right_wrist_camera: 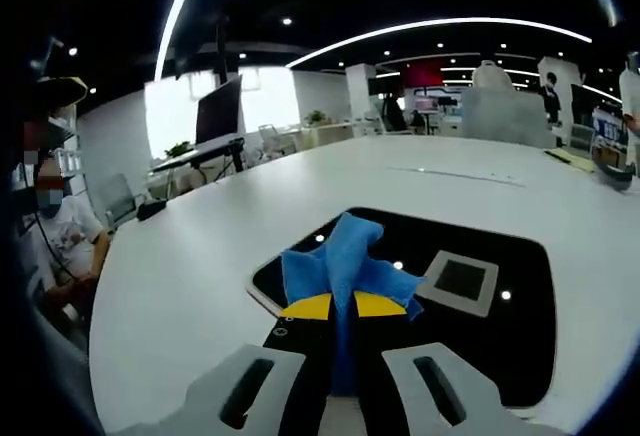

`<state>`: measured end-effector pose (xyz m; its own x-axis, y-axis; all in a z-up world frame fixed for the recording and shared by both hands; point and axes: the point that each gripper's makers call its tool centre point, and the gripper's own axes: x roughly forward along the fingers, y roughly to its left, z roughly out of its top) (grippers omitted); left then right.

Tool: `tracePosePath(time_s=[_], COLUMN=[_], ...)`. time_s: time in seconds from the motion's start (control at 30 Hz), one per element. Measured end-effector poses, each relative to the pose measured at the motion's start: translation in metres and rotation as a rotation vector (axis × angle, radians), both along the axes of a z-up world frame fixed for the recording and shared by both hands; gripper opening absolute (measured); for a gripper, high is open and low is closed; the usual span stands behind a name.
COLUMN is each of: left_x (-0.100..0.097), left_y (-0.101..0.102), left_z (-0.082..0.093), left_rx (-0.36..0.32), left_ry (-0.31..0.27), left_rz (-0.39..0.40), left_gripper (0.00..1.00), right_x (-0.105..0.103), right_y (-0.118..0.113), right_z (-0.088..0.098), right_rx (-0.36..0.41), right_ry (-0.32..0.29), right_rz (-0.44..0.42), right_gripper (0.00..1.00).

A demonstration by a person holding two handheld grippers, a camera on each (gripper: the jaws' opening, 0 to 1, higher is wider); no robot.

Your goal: Wipe the mirror surface with the cleaning cloth until all visible marks leave the cleaned area.

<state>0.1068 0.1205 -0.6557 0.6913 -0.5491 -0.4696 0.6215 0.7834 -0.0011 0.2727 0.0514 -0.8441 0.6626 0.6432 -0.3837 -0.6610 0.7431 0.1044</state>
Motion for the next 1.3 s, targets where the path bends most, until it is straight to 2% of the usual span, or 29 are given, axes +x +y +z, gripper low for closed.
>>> tracePosePath(time_s=[0.43, 0.8, 1.3], left_x=[-0.002, -0.003, -0.009], left_y=[-0.01, -0.024, -0.046], left_z=[0.002, 0.006, 0.005], left_rx=[0.005, 0.012, 0.021], left_ry=[-0.01, -0.018, -0.015], left_rz=[0.001, -0.011, -0.033], left_gripper=[0.86, 0.86, 0.86], right_x=[0.003, 0.005, 0.003], right_y=[-0.031, -0.062, -0.091], right_z=[-0.001, -0.002, 0.002], right_rx=[-0.002, 0.0, 0.011], right_ry=[0.005, 0.002, -0.005], right_rz=[-0.051, -0.102, -0.139], right_gripper=[0.01, 0.01, 0.01])
